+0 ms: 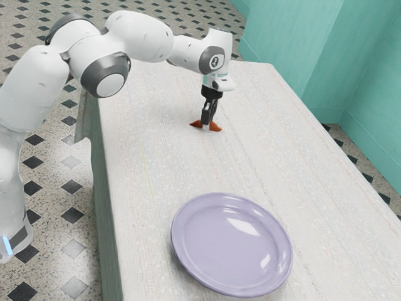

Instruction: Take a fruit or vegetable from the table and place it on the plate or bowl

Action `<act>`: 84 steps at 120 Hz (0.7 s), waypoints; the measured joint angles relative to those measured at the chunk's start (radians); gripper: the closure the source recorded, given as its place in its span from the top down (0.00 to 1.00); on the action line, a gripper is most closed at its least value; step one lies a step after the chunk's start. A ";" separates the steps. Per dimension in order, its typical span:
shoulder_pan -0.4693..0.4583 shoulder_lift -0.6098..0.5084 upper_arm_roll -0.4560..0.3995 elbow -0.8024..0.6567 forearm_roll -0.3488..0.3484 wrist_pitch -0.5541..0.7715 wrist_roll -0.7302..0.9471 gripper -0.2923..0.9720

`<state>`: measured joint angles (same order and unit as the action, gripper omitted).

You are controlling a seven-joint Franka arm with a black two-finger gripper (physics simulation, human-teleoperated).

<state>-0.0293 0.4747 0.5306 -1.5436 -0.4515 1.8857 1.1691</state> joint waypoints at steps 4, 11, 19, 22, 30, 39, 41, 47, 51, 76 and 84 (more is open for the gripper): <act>0.000 0.000 0.000 0.000 0.000 0.000 0.001 0.37; 0.001 0.000 0.001 0.000 -0.001 0.001 0.003 0.36; 0.001 0.000 0.003 0.001 0.000 0.001 0.006 0.36; 0.001 0.000 0.003 0.001 -0.001 0.001 0.007 0.36; 0.001 -0.001 0.003 0.003 0.000 0.001 0.009 0.36; -0.001 -0.010 0.002 0.022 0.000 0.001 0.011 0.35; -0.002 -0.014 0.002 0.024 0.001 0.001 0.011 0.35; -0.011 -0.052 0.002 0.027 0.006 -0.002 0.012 0.34; -0.028 -0.091 0.001 0.029 0.020 -0.007 0.011 0.33; -0.303 -0.186 -0.040 0.171 0.124 -0.107 -0.026 0.34; -0.389 -0.185 -0.082 0.184 0.136 -0.129 -0.043 0.34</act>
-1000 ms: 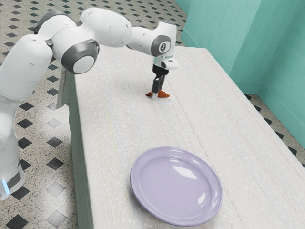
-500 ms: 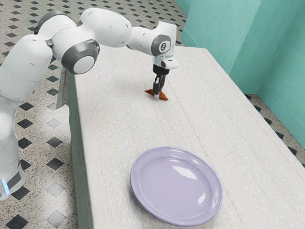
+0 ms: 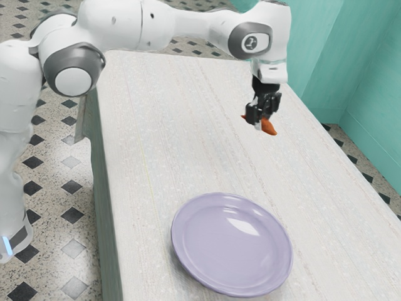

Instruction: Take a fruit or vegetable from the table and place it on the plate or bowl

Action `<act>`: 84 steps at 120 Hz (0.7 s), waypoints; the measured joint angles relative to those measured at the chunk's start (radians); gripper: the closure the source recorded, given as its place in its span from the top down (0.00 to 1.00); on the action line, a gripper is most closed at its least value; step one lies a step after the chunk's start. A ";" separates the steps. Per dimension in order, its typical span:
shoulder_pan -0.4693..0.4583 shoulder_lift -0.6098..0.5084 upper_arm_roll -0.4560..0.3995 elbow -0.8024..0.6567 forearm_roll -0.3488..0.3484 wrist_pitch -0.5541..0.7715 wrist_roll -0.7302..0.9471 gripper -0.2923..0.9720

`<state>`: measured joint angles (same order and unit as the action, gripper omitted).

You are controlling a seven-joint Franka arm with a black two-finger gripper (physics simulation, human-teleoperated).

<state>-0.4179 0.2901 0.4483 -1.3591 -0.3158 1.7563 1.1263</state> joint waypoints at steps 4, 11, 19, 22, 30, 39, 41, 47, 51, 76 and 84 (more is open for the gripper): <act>-0.043 0.000 -0.009 0.001 0.004 -0.009 -0.008 0.34; -0.109 0.000 -0.016 -0.001 0.008 -0.021 -0.021 0.34; -0.177 0.000 -0.018 -0.012 0.008 -0.028 -0.035 0.34; -0.200 0.000 -0.019 -0.015 0.008 -0.029 -0.040 0.34; -0.249 0.000 -0.019 -0.056 -0.004 -0.023 -0.054 0.34; -0.298 -0.001 -0.019 -0.111 -0.025 -0.003 -0.068 0.34; -0.310 -0.003 -0.019 -0.123 -0.029 0.001 -0.071 0.34; -0.342 -0.013 -0.019 -0.162 -0.040 0.018 -0.082 0.34; -0.361 -0.017 -0.019 -0.188 -0.050 0.031 -0.089 0.34; -0.410 -0.049 -0.014 -0.259 -0.084 0.095 -0.130 0.34; -0.411 -0.057 -0.012 -0.262 -0.086 0.105 -0.142 0.47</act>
<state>-0.8285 0.2331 0.4360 -1.6212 -0.4017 1.8612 0.9845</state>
